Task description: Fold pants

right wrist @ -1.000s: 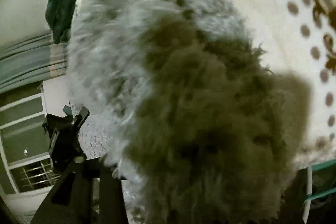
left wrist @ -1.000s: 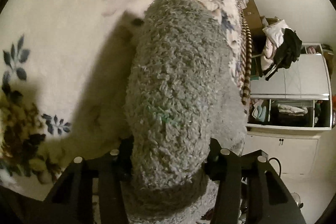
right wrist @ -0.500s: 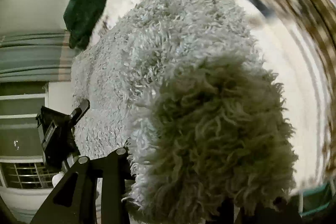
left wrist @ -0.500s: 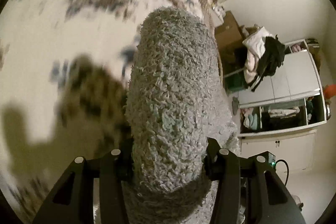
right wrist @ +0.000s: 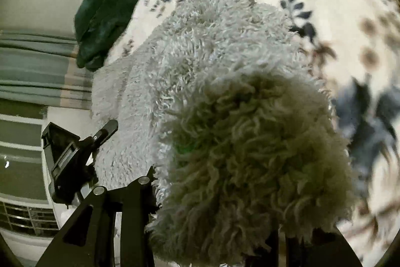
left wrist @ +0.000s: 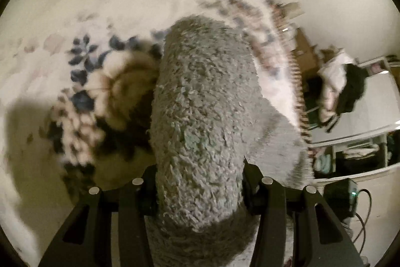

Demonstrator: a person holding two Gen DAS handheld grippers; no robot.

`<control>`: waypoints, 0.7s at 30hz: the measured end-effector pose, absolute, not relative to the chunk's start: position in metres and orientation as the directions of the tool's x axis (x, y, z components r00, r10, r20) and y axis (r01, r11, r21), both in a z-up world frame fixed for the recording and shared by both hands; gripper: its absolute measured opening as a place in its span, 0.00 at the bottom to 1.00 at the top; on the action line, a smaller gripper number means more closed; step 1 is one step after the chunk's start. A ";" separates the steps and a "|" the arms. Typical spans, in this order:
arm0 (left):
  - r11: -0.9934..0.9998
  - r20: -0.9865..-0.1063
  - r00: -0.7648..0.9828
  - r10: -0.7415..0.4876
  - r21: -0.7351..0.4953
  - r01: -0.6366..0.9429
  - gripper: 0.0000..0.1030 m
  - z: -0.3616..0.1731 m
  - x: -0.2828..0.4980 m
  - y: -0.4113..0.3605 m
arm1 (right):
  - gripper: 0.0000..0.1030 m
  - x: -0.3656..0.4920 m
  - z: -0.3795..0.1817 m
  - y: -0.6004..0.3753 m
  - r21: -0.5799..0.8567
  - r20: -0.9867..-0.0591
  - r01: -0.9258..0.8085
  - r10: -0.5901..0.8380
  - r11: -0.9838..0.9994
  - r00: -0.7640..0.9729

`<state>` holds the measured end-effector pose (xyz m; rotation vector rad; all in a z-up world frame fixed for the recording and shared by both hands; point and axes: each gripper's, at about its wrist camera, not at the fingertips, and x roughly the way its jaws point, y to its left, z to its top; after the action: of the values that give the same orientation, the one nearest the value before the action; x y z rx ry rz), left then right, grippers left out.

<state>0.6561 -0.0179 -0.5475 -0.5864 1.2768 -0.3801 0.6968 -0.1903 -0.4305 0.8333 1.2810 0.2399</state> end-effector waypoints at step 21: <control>0.999 -0.886 0.461 -0.048 -0.035 0.037 0.84 -0.419 0.573 -0.058 | 0.92 0.658 -0.294 -0.127 0.014 -0.918 0.260 -0.091 0.965 0.385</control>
<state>0.5730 -0.0581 -0.4195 -0.0110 1.0908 -0.0518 0.6576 -0.1267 -0.2936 0.1653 1.1556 -0.2247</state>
